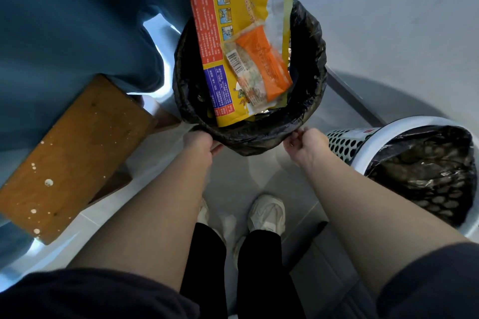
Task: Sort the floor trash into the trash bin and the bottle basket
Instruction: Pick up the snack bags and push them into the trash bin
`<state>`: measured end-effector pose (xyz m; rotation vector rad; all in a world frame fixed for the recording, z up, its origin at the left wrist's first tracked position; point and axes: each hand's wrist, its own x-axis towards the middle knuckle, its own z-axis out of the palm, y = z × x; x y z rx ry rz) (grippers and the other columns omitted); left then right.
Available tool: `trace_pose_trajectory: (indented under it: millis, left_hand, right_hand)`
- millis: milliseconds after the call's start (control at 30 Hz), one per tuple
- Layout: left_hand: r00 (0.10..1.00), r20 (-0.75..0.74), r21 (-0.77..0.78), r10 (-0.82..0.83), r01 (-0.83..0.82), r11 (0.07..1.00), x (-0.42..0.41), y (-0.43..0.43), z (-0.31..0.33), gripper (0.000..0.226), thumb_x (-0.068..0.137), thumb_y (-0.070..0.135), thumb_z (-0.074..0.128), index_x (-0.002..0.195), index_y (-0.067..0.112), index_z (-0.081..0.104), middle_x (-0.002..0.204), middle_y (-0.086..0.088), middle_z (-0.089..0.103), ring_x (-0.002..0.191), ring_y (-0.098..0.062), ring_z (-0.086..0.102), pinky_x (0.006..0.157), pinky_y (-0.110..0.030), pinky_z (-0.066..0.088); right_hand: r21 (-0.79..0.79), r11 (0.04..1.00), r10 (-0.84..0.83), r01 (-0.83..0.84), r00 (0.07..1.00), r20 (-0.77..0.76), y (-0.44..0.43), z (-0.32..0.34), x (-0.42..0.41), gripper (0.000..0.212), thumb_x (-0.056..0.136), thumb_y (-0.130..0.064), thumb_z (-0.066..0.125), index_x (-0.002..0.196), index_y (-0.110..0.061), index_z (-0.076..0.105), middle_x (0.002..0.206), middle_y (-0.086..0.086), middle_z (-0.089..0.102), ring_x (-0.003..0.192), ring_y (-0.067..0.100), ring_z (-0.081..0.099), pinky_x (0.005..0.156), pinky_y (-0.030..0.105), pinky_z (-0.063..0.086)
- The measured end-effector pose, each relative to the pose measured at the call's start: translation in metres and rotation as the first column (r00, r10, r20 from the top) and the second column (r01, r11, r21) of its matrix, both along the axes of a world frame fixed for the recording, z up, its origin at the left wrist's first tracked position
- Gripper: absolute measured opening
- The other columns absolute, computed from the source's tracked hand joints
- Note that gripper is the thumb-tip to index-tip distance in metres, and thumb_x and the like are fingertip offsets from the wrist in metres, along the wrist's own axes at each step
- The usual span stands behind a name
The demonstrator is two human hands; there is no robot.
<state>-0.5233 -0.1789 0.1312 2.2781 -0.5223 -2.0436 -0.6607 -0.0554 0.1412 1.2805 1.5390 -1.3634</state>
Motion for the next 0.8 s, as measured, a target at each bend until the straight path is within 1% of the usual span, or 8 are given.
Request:
trace_pose_trajectory:
  millis: [67, 167, 267, 367, 467, 600, 733, 800]
  left_hand:
    - [1.0, -0.015, 0.002, -0.016, 0.016, 1.0, 0.002, -0.001, 0.001, 0.026, 0.097, 0.007, 0.038, 0.082, 0.017, 0.057, 0.106, -0.007, 0.065, 0.068, -0.015, 0.06, 0.061, -0.031, 0.049]
    - [0.998, -0.042, -0.006, -0.041, 0.041, 0.999, 0.006, 0.0, 0.003, 0.026, 0.098, 0.009, 0.038, 0.083, 0.018, 0.057, 0.104, -0.006, 0.064, 0.071, -0.013, 0.06, 0.069, -0.032, 0.05]
    - [0.995, -0.041, 0.005, -0.088, 0.088, 0.996, 0.01, 0.003, 0.005, 0.023, 0.099, 0.009, 0.037, 0.093, 0.019, 0.057, 0.115, -0.009, 0.064, 0.075, -0.014, 0.06, 0.079, -0.037, 0.048]
    - [0.988, 0.0, 0.01, -0.151, 0.151, 0.988, 0.011, 0.004, 0.008, 0.024, 0.098, 0.006, 0.039, 0.108, 0.017, 0.056, 0.121, -0.01, 0.063, 0.076, -0.015, 0.06, 0.079, -0.036, 0.047]
    - [0.978, 0.034, 0.002, -0.206, 0.206, 0.979, 0.011, 0.002, 0.006, 0.03, 0.098, 0.005, 0.035, 0.117, 0.014, 0.056, 0.12, -0.009, 0.064, 0.079, -0.018, 0.062, 0.077, -0.035, 0.048]
    - [0.972, 0.034, -0.02, -0.233, 0.234, 0.972, 0.008, -0.001, -0.001, 0.028, 0.1, 0.009, 0.035, 0.117, 0.016, 0.056, 0.111, -0.004, 0.064, 0.077, -0.015, 0.061, 0.082, -0.034, 0.045]
    - [0.968, 0.036, -0.037, -0.249, 0.25, 0.967, 0.007, -0.005, -0.008, 0.022, 0.099, 0.014, 0.037, 0.098, 0.023, 0.058, 0.1, 0.001, 0.065, 0.08, -0.016, 0.062, 0.069, -0.029, 0.046]
    - [0.953, 0.047, -0.034, -0.298, 0.3, 0.953, 0.011, -0.007, -0.012, 0.023, 0.099, 0.014, 0.038, 0.097, 0.021, 0.059, 0.102, 0.0, 0.065, 0.082, -0.016, 0.063, 0.063, -0.026, 0.046]
  right_hand:
    - [-0.012, 0.995, 0.098, -0.097, 0.995, 0.02, 0.001, 0.001, 0.001, 0.03, 0.1, -0.011, 0.036, 0.073, -0.016, 0.047, 0.059, -0.001, 0.047, 0.04, 0.011, 0.037, 0.04, 0.015, 0.033]
    - [-0.193, 0.947, 0.286, -0.259, 0.95, 0.129, 0.003, 0.008, 0.011, 0.026, 0.099, -0.032, 0.046, 0.078, -0.018, 0.054, 0.069, 0.001, 0.056, 0.06, 0.017, 0.049, 0.056, 0.024, 0.04]
    - [-0.31, 0.914, 0.318, -0.261, 0.937, 0.147, 0.005, 0.015, 0.019, 0.026, 0.1, -0.028, 0.042, 0.079, -0.018, 0.052, 0.073, 0.002, 0.052, 0.062, 0.016, 0.045, 0.061, 0.028, 0.037]
    - [-0.244, 0.949, 0.229, -0.202, 0.969, 0.091, 0.005, 0.015, 0.022, 0.025, 0.101, -0.014, 0.038, 0.079, -0.017, 0.051, 0.071, 0.001, 0.052, 0.058, 0.014, 0.045, 0.057, 0.026, 0.034]
    - [-0.091, 0.967, 0.246, -0.239, 0.966, 0.083, 0.004, 0.007, 0.02, 0.021, 0.101, -0.018, 0.041, 0.083, -0.021, 0.052, 0.068, -0.003, 0.058, 0.054, 0.011, 0.051, 0.053, 0.023, 0.036]
    - [0.075, 0.932, 0.342, -0.354, 0.93, 0.133, 0.004, -0.015, 0.013, 0.019, 0.099, -0.022, 0.043, 0.084, -0.022, 0.055, 0.078, -0.004, 0.058, 0.067, 0.012, 0.053, 0.051, 0.025, 0.041]
    - [0.108, 0.87, 0.463, -0.482, 0.871, 0.162, 0.0, -0.033, 0.008, 0.029, 0.098, -0.013, 0.032, 0.079, -0.02, 0.053, 0.075, -0.002, 0.057, 0.063, 0.013, 0.051, 0.05, 0.027, 0.04]
    - [0.109, 0.802, 0.559, -0.587, 0.803, 0.207, -0.001, -0.031, 0.008, 0.028, 0.099, -0.016, 0.03, 0.085, -0.021, 0.054, 0.084, -0.002, 0.059, 0.063, 0.013, 0.049, 0.052, 0.027, 0.04]
